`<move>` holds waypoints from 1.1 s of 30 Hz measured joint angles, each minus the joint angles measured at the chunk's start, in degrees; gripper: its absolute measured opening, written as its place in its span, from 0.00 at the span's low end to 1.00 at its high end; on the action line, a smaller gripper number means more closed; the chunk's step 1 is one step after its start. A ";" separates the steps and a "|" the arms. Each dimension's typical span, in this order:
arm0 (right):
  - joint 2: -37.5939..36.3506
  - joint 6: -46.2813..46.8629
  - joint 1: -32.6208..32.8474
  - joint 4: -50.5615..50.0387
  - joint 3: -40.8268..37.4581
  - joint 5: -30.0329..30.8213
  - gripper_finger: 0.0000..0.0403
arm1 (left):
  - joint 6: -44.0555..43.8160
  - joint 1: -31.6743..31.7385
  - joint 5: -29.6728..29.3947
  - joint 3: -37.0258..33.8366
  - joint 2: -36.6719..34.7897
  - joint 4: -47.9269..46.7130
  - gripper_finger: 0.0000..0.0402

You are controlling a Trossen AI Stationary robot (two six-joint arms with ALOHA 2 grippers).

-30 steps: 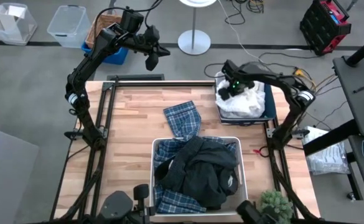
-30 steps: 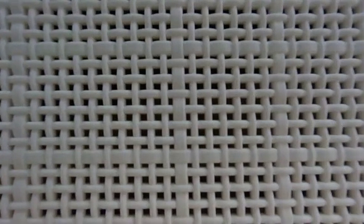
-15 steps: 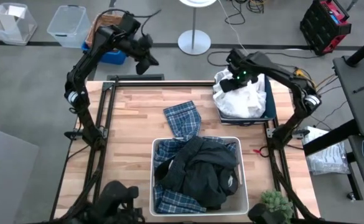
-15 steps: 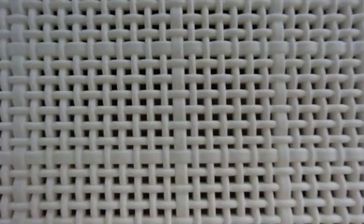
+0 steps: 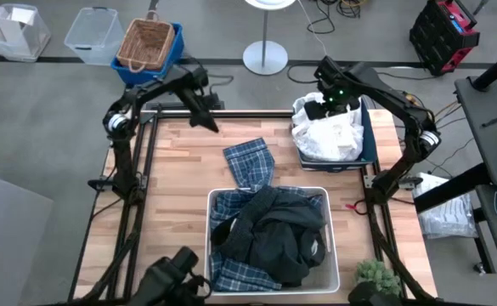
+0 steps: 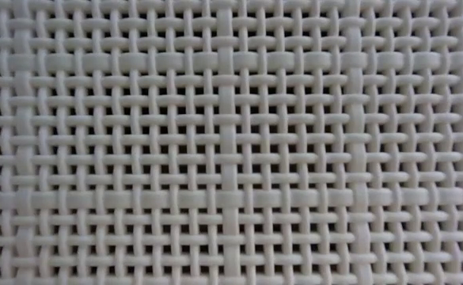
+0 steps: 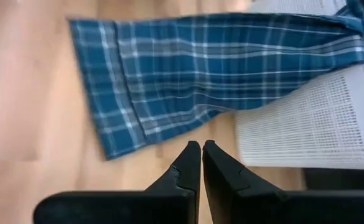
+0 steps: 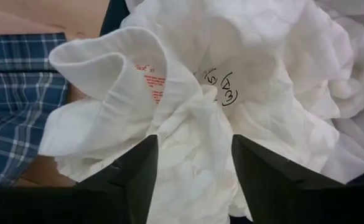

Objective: Sort clothes
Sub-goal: Adjust the blue long sleeve shirt in the white bin

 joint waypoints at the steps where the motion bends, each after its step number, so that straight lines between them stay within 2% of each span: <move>1: -0.11 0.22 0.00 -0.05 0.11 -0.01 0.50 | -0.05 0.00 1.04 -1.04 1.03 0.18 0.00; 8: -0.20 0.79 0.00 -0.03 0.32 0.11 0.57 | -4.48 -0.04 0.30 -3.91 8.85 3.77 0.04; 13: -0.21 2.74 0.00 -0.33 0.32 0.11 0.60 | 0.74 0.00 -3.54 -4.57 12.63 2.82 0.16; 21: -0.23 2.82 0.00 -0.29 0.32 0.14 0.62 | 7.30 -1.46 -3.07 -10.25 11.32 9.56 0.36; 26: -0.23 1.57 0.00 -0.25 0.32 0.26 0.61 | 6.33 -4.82 -7.41 -12.63 9.70 15.29 0.38; 33: -0.23 0.09 -0.13 0.01 0.32 0.65 0.62 | -0.63 -5.71 -7.88 -12.77 9.19 18.81 0.38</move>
